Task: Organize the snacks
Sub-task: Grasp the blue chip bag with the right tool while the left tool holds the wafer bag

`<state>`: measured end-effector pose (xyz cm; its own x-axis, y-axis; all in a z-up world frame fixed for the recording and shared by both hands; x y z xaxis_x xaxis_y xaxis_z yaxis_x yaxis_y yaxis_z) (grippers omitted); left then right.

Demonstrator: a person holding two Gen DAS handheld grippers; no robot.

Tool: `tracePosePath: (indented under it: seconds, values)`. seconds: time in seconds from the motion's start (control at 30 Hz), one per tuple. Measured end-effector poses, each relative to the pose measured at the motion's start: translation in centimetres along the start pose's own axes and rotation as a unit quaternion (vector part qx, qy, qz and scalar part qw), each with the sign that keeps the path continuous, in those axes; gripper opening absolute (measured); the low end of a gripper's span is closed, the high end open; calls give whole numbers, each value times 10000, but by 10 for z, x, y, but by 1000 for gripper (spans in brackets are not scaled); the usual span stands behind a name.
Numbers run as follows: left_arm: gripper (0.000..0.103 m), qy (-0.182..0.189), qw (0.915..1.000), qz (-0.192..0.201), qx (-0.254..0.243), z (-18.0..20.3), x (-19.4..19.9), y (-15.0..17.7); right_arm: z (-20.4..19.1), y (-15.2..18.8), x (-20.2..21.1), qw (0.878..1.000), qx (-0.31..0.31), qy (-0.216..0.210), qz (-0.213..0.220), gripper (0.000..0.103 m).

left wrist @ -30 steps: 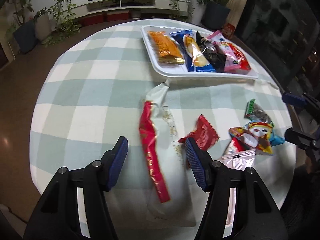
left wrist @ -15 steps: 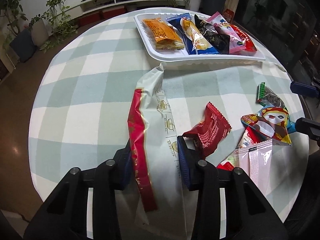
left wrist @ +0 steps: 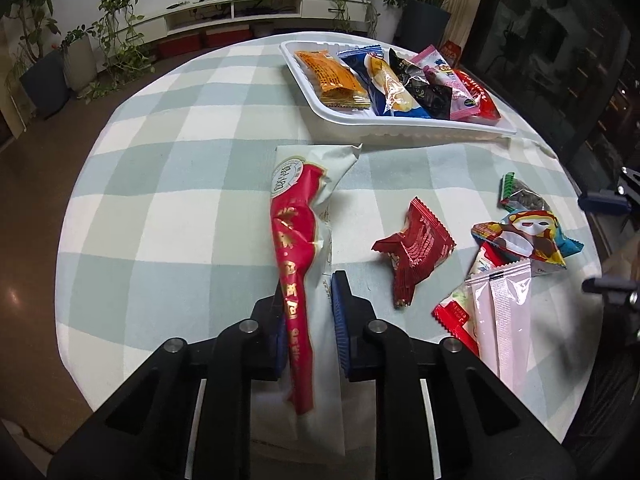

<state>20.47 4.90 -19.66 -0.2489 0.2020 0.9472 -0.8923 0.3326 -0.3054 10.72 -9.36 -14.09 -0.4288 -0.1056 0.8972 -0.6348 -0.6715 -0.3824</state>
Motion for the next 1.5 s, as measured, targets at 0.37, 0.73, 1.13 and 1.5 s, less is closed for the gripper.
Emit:
tracePosePath:
  seconds: [0.37, 0.73, 1.13, 1.5]
  values:
    - [16, 204, 9997, 37, 86, -2, 1, 0, 12, -12, -39, 9965, 445, -212, -672, 61]
    - [15, 294, 9995, 51, 99, 0, 1, -1, 9, -7, -55, 9940, 295, -533, -903, 49]
    - [15, 360, 9991, 146, 146, 0, 7, -2, 6, -5, -31, 9967, -281, -614, -461, 42]
    - [15, 570, 9973, 382, 252, 0, 22, -2, 26, 6, 7, 9836, -1492, -948, 367, 42]
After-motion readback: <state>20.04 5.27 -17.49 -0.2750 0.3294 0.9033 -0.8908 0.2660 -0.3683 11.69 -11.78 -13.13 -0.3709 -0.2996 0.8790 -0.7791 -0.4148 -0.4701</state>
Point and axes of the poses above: each gripper's, at about its wrist camera, not at the fingertips, and x roughly against the way its jaws point, z to its right, y to its underside, the point moved 10 cm from there along -x, roughly the way its jaws point, and after that the axes turned 15 degrees about -z, right-handed, at the moved point
